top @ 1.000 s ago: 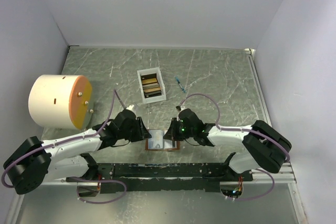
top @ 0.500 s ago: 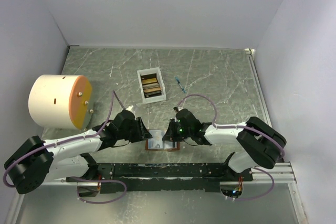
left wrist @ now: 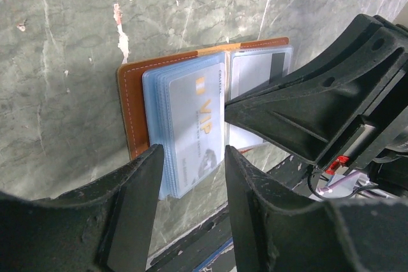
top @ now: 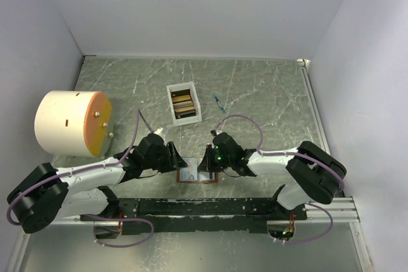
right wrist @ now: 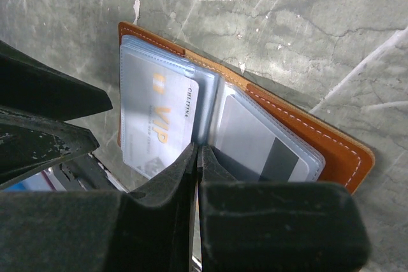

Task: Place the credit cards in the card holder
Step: Insert the credit card into the card holder.

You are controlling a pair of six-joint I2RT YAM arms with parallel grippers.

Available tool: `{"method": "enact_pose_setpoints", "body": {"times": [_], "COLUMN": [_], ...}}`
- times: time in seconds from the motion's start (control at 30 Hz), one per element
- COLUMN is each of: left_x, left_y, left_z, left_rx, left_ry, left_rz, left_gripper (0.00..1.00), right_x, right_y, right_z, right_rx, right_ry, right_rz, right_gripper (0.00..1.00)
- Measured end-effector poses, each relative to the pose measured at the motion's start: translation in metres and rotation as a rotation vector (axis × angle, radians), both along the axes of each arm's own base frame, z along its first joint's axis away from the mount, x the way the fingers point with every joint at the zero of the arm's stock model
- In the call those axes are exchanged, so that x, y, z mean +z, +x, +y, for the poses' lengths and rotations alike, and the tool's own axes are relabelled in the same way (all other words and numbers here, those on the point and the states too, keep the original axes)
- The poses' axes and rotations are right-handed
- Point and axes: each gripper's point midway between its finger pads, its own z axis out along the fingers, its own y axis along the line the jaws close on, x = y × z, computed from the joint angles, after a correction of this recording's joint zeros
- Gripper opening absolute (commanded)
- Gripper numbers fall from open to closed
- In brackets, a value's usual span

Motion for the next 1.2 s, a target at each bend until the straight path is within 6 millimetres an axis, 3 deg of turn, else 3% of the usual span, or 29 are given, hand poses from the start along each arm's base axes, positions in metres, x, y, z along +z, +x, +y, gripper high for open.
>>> {"method": "enact_pose_setpoints", "body": {"times": [0.37, 0.67, 1.2], "left_x": [-0.0056, 0.0039, 0.0031], "left_y": [-0.0003, 0.0009, 0.0007], "left_z": [-0.0007, -0.0016, -0.0011], "left_rx": [-0.003, 0.003, 0.004], "left_ry": [0.008, -0.016, -0.013], "left_rz": [0.013, -0.005, -0.003], "left_gripper": [0.54, 0.54, 0.54], "right_x": [0.0004, 0.0074, 0.0085], "right_y": [0.0001, -0.0006, -0.0035], "right_z": [-0.0001, -0.0008, 0.001], "right_rx": [-0.001, -0.002, -0.004], "right_ry": [0.0, 0.008, 0.012], "right_rz": [-0.002, -0.009, 0.004], "right_gripper": [0.04, 0.07, 0.1]}}
